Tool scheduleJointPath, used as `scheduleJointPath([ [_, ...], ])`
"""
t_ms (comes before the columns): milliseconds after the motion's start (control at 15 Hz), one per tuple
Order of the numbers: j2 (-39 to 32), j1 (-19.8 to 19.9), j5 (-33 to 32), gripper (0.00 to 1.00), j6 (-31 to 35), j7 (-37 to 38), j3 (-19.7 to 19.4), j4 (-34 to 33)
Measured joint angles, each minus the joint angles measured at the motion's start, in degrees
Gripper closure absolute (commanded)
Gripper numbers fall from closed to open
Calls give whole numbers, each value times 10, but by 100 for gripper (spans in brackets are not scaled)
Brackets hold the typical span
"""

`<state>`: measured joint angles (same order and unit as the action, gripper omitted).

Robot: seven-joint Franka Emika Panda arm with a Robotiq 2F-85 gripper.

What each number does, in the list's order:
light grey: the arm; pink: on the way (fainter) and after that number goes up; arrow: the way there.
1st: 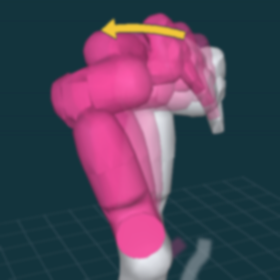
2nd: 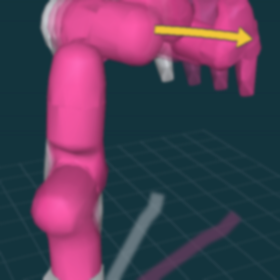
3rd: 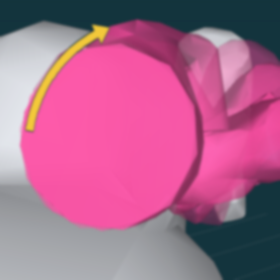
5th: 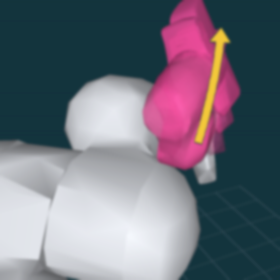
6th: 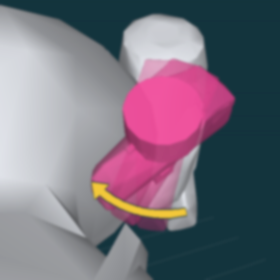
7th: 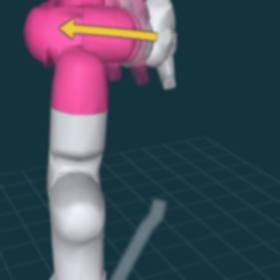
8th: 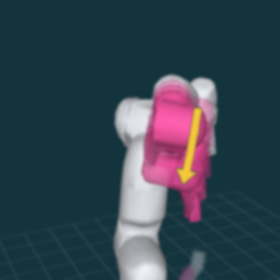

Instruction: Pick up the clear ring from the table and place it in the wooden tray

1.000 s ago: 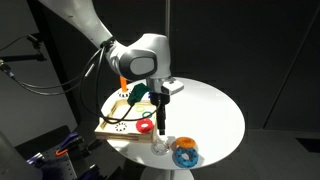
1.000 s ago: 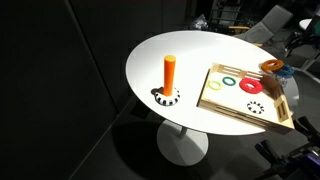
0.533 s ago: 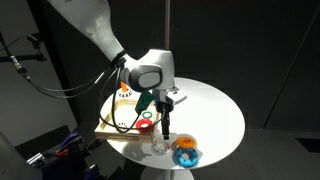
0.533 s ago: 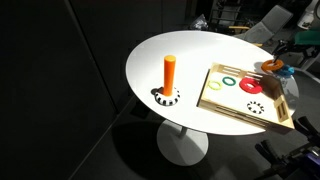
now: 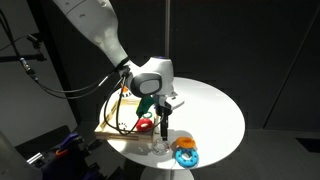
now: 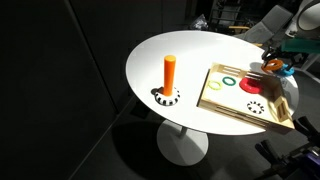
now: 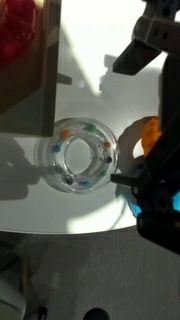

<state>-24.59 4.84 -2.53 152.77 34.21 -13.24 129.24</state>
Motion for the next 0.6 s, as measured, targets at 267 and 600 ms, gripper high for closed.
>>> scheduleJointPath([
  [267, -17, -8, 26, 0, 9, 0, 0, -1],
  [600, -39, -12, 52, 0, 35, -3, 3, -1],
])
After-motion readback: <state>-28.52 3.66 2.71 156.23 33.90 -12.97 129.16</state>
